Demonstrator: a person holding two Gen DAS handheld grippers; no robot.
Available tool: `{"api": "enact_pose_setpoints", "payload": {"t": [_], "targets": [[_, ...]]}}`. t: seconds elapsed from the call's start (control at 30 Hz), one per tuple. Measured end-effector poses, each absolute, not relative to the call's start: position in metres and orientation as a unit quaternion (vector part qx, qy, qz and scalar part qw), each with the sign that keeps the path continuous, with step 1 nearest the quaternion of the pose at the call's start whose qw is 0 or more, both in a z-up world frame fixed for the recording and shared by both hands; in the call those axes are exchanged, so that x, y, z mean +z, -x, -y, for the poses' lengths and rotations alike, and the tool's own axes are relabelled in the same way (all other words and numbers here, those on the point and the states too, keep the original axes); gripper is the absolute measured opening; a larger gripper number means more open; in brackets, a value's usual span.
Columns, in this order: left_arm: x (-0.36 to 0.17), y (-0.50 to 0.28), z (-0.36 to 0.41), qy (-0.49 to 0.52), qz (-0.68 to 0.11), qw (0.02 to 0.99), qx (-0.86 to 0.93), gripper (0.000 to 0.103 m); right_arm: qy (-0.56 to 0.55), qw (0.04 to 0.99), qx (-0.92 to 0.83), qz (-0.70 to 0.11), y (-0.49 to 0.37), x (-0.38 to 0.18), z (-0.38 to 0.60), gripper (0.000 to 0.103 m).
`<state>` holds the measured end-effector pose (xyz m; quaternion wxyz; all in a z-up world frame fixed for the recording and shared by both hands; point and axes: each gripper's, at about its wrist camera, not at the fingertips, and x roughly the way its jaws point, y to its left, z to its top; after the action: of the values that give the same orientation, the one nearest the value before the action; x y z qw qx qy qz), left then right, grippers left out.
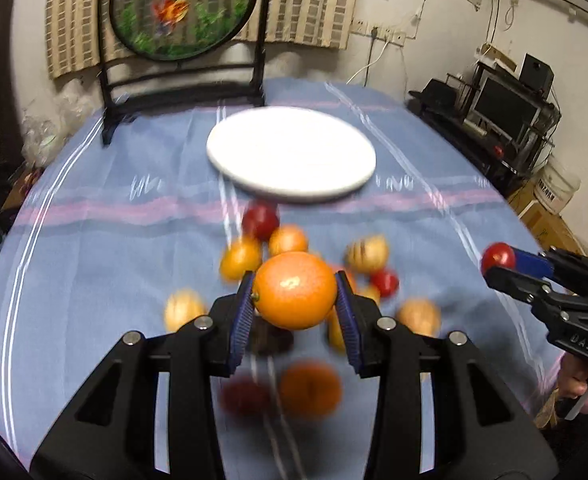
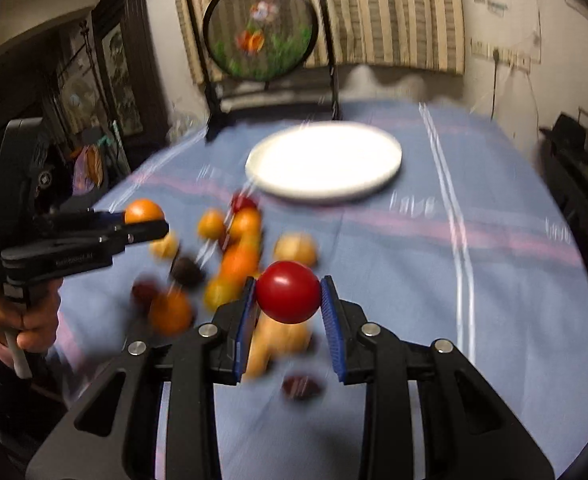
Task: Organize fruits
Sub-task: 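Carry tomato and orange to the white plate and release both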
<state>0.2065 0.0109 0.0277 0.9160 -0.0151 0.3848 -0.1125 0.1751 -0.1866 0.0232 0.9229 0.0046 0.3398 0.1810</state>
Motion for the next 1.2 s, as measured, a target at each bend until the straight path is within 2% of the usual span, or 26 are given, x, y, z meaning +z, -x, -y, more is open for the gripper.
{"api": "enact_pose_setpoints", "payload": {"t": [0.13,0.37,0.73,0.8,0.83,0.87,0.97,1.07,1.13,1.2], "targets": [[0.037,-0.28,-0.003,0.01,-0.399,0.909,-0.116,0.04,-0.019,0.918,0.176,-0.356,-0.252,0.025,0.185,0.032],[0.004,-0.385,0.006,0.0,-0.453,0.887,-0.092,0.04,-0.021,0.891,0.179,-0.417,-0.371,-0.011,0.167,0.032],[-0.048,-0.433,0.006,-0.003,-0.502,0.862,-0.071,0.041,0.027,0.874,0.175,-0.452,-0.408,-0.046,0.147,0.033],[-0.046,-0.432,0.007,-0.012,-0.492,0.868,-0.067,0.061,0.033,0.876,0.168,-0.45,-0.407,-0.046,0.147,0.037],[-0.043,-0.43,0.008,-0.016,-0.485,0.872,-0.064,0.066,0.038,0.878,0.163,-0.449,-0.406,-0.045,0.146,0.038],[-0.039,-0.429,0.007,-0.02,-0.481,0.875,-0.057,0.078,0.043,0.879,0.16,-0.447,-0.406,-0.044,0.145,0.038],[-0.015,-0.413,0.001,-0.012,-0.458,0.887,-0.06,0.08,0.027,0.89,0.161,-0.426,-0.387,-0.024,0.156,0.038],[0.015,-0.381,-0.014,0.018,-0.43,0.901,-0.06,0.089,0.014,0.903,0.155,-0.4,-0.356,-0.001,0.172,0.038],[0.028,-0.357,-0.019,0.034,-0.419,0.905,-0.064,0.094,-0.001,0.912,0.153,-0.38,-0.328,0.012,0.184,0.045],[0.036,-0.326,-0.024,0.046,-0.409,0.909,-0.065,0.097,-0.007,0.918,0.144,-0.369,-0.297,0.017,0.192,0.047]]}}
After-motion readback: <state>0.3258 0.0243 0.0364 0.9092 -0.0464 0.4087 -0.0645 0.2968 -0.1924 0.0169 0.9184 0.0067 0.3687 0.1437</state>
